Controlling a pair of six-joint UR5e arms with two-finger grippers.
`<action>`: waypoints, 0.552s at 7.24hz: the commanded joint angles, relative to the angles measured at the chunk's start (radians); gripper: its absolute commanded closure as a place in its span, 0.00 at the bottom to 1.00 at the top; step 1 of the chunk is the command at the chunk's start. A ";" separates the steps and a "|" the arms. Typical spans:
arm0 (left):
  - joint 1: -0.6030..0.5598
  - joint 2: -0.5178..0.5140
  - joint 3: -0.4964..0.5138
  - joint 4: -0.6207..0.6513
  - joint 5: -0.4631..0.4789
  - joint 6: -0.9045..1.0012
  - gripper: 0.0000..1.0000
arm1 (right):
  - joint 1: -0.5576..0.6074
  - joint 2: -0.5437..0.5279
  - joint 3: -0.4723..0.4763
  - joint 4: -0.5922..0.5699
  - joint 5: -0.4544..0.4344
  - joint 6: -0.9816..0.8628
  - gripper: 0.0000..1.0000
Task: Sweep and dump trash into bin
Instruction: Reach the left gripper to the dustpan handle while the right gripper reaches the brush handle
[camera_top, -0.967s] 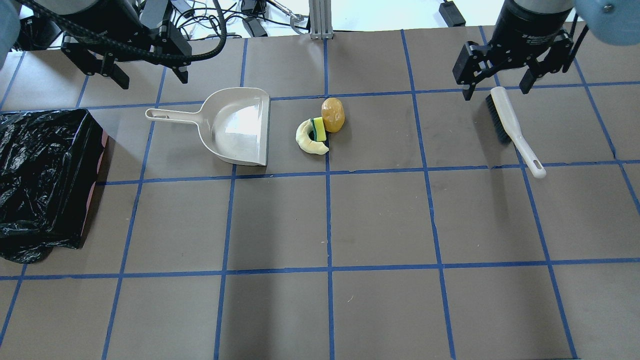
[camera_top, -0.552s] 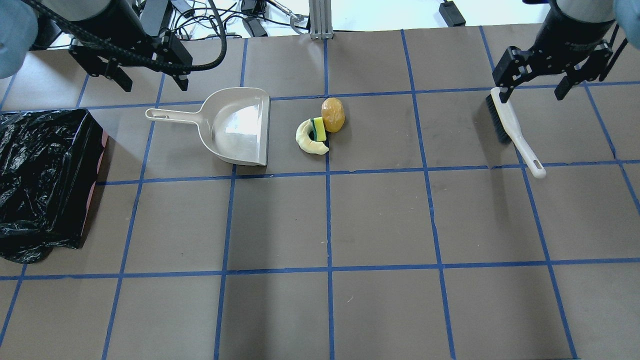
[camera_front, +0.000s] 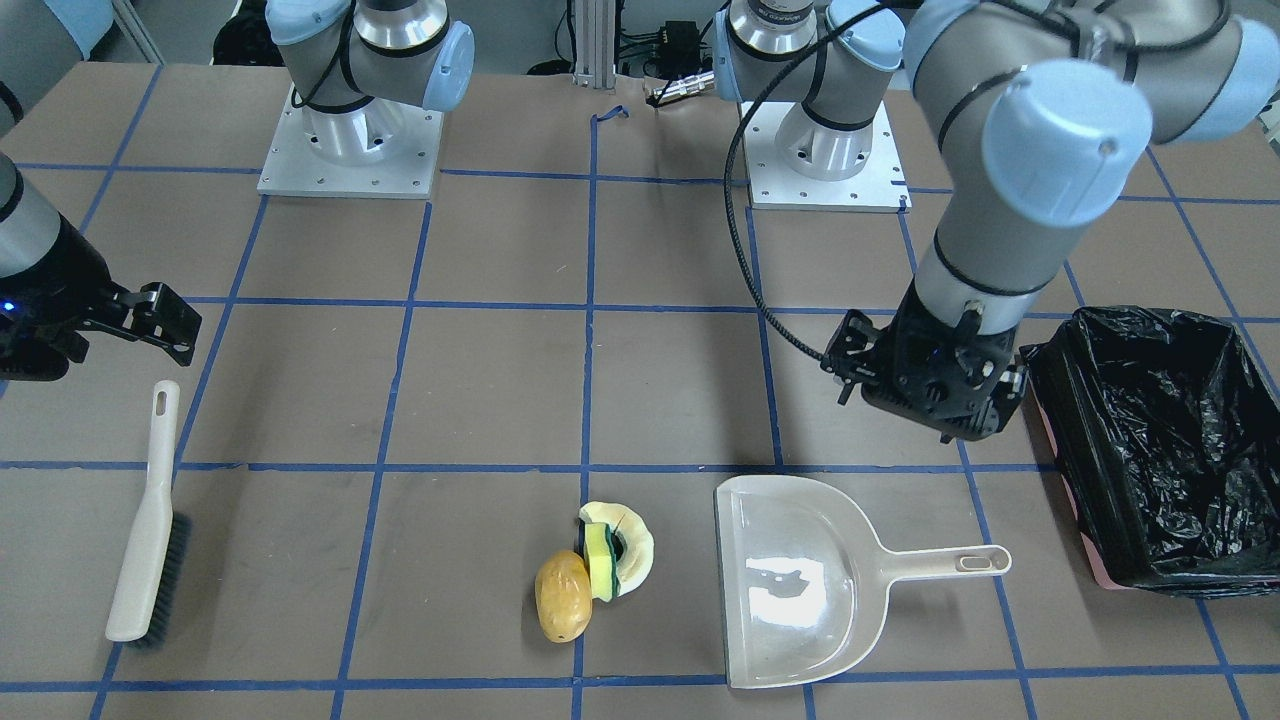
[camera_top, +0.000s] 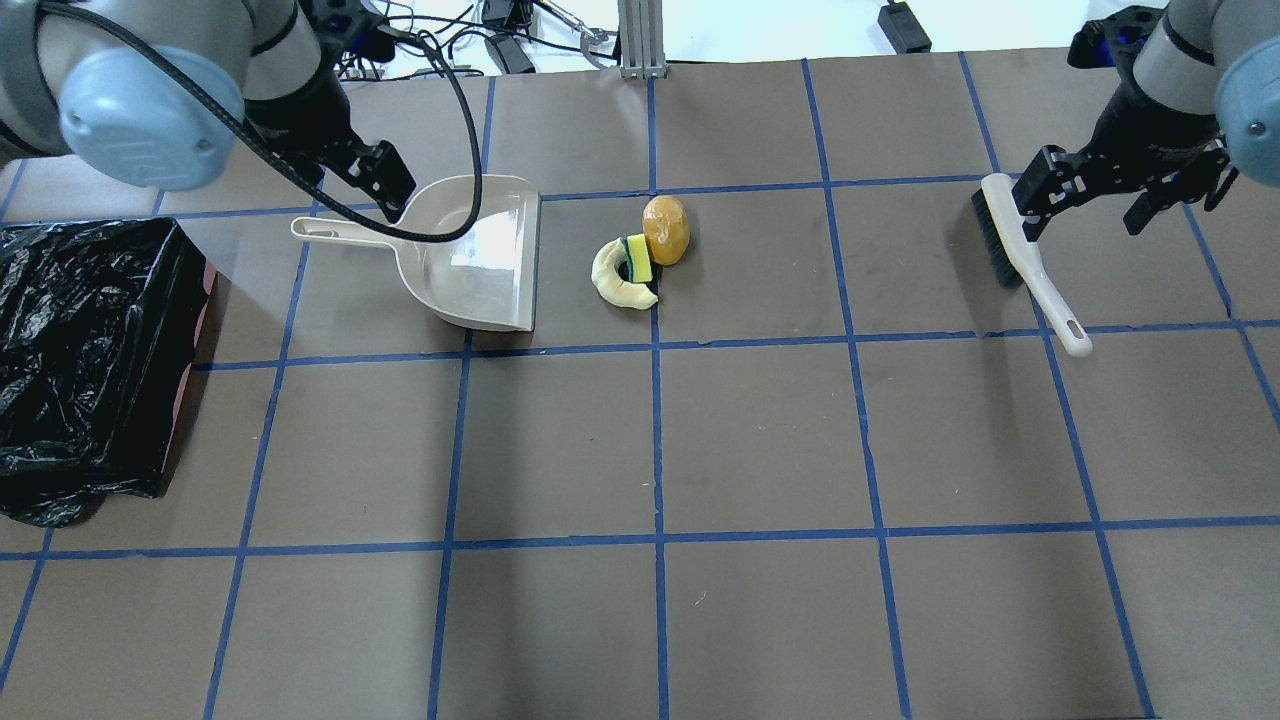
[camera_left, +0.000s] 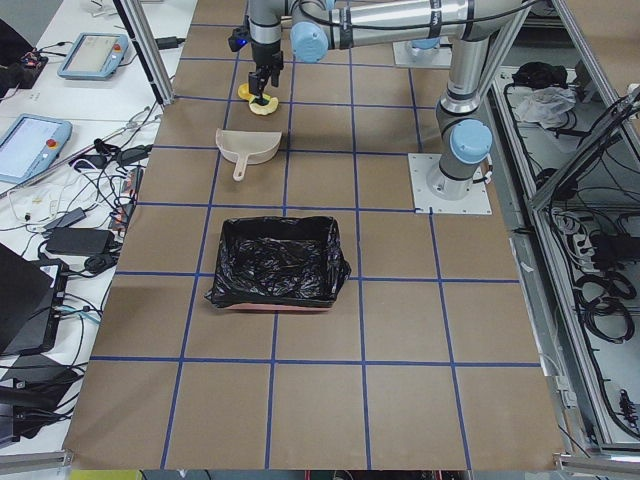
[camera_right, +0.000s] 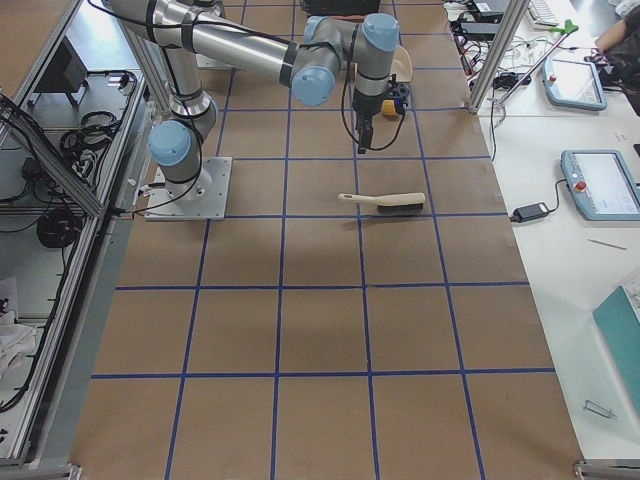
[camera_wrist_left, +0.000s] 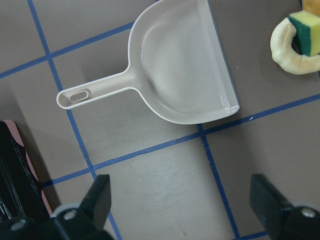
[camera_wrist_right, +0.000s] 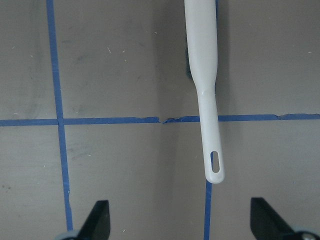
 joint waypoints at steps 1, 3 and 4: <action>0.001 -0.095 -0.043 0.144 0.001 0.375 0.00 | -0.029 0.024 0.046 -0.057 0.005 -0.014 0.00; 0.076 -0.160 -0.028 0.147 -0.028 0.634 0.00 | -0.035 0.067 0.115 -0.210 0.002 -0.086 0.00; 0.102 -0.178 -0.025 0.161 -0.092 0.693 0.00 | -0.043 0.068 0.126 -0.215 0.009 -0.088 0.00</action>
